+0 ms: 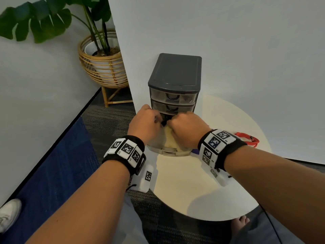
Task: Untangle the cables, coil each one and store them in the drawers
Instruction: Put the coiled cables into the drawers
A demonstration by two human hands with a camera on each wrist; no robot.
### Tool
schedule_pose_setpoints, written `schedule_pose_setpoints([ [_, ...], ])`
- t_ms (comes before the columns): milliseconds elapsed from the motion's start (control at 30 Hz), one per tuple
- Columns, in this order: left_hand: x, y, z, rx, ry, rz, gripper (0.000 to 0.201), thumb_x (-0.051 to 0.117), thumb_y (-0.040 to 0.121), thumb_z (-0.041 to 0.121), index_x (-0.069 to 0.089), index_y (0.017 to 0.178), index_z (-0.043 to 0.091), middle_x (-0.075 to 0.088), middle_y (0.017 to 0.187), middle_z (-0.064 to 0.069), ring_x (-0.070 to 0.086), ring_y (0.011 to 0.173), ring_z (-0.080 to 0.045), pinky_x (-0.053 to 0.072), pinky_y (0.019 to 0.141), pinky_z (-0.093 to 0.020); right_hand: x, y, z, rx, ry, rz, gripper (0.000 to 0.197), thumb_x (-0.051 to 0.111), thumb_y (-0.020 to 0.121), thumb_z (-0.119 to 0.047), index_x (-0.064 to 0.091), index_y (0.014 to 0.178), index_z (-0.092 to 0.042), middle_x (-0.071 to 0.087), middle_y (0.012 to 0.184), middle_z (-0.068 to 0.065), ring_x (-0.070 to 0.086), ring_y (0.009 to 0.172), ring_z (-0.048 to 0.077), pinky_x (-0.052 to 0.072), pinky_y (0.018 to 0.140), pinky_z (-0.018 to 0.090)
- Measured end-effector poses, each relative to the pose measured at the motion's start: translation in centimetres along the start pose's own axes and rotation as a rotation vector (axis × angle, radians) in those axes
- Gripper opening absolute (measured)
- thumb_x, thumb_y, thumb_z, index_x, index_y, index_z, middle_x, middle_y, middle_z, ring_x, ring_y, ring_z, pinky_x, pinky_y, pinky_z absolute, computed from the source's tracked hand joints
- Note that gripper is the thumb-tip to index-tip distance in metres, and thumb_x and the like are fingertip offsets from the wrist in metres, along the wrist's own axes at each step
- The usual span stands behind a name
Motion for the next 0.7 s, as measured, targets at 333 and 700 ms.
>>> schedule_pose_setpoints([
  [333,-0.4,-0.5,-0.1,-0.009,-0.051,0.031,0.022,0.062,0.095,0.007,0.066,0.112,0.02,0.05,0.113,-0.001,0.056,0.093,-0.02,0.046,0.076,-0.032,-1.8,-1.1,2.7,0.059,0.348,0.082,0.019,0.047,0.097,-0.016,0.066,0.094,-0.02,0.065,0.085,0.0,0.062,0.077,0.017,0.05,0.071,0.029],
  [700,-0.1,-1.8,-1.6,-0.155,-0.21,-0.106,0.071,0.068,0.09,0.008,0.035,0.149,0.029,0.06,0.129,-0.003,0.063,0.106,-0.027,0.058,0.089,-0.051,3.3,-7.6,15.1,0.484,0.242,-0.246,0.031,0.069,0.088,-0.026,0.067,0.118,-0.024,0.066,0.113,0.0,0.063,0.1,0.022,0.055,0.086,0.034],
])
Point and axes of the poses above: each hand's wrist, its own y-axis towards the middle knuckle, its own x-axis out of the palm, z = x × y, the point moved 10 cm from there along y, towards the middle knuckle
